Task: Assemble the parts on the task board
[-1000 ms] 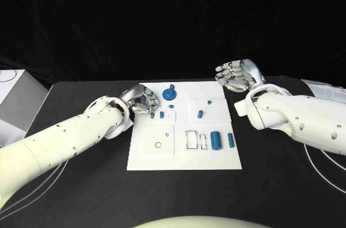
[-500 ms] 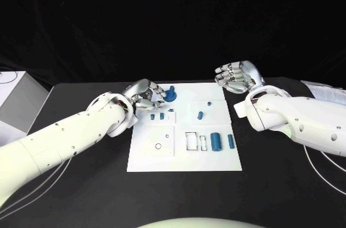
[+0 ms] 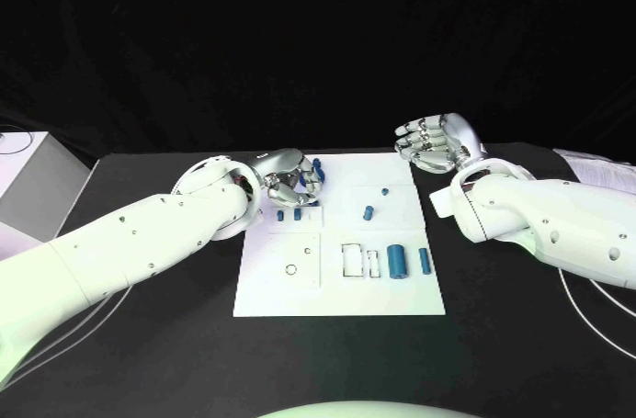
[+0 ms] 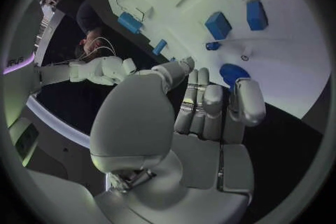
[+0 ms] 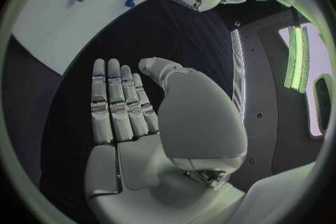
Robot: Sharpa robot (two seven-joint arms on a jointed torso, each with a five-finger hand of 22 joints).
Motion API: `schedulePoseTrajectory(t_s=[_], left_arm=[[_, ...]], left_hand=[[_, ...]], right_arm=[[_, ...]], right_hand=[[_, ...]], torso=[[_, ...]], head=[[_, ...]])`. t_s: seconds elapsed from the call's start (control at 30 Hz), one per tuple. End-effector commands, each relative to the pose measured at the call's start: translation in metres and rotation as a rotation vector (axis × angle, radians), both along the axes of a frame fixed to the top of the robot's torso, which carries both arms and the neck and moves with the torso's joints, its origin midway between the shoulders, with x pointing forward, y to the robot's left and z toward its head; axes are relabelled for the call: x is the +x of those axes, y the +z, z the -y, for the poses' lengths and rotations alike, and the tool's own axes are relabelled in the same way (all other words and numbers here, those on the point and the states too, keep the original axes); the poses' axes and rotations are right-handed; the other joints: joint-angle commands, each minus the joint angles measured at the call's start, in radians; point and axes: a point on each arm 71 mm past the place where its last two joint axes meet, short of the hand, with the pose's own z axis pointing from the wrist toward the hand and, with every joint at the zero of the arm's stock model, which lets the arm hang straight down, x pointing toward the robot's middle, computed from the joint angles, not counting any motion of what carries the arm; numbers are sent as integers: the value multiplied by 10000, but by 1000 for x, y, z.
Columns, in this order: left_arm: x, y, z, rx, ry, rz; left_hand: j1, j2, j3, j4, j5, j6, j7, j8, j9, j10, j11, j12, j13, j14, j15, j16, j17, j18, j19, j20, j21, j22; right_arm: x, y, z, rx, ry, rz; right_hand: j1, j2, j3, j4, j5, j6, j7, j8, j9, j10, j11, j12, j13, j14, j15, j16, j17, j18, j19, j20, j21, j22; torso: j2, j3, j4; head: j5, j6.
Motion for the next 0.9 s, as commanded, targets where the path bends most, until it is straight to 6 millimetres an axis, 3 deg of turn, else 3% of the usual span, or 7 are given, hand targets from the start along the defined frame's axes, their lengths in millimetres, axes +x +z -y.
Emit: schedulePoseTrajectory(t_s=[0.03,0.27,0.9], left_arm=[[1,-2,7,1282,-55,-287],[5,1,17,1864,251,-214],[12,-10,26,3111,624,-514]], left_hand=[[-172,-19,-44,109,19,30,-2,33,-3,60,49,-122,-46,-49,5,31,-28,63,-89,18,-54,-24],[-305,-113,-184,233,19,-50,45,-2,-31,27,102,-426,-156,-115,52,17,-135,83,-150,58,-134,-102],[257,77,151,-42,23,39,72,63,-40,499,23,-750,-245,-26,-10,55,-9,67,-64,20,-61,-26]], right_arm=[[-1,1,-3,-47,171,50],[-1,1,-3,-45,184,49],[-1,1,-4,-40,211,57]], right_hand=[[-102,27,9,-65,-60,71,-16,-57,-16,7,-61,-34,-12,77,1,-56,-16,37,72,16,8,-9],[-102,27,9,-65,-60,71,-16,-57,-16,7,-61,-34,-12,77,1,-56,-16,37,72,16,8,-9],[-97,31,14,-76,-68,78,-16,-58,-15,10,-61,-36,-12,83,0,-57,-21,37,79,15,11,-19]], torso=[[5,-4,-3],[7,-6,-4],[4,-22,3]], head=[[0,0],[2,4],[-36,-28]])
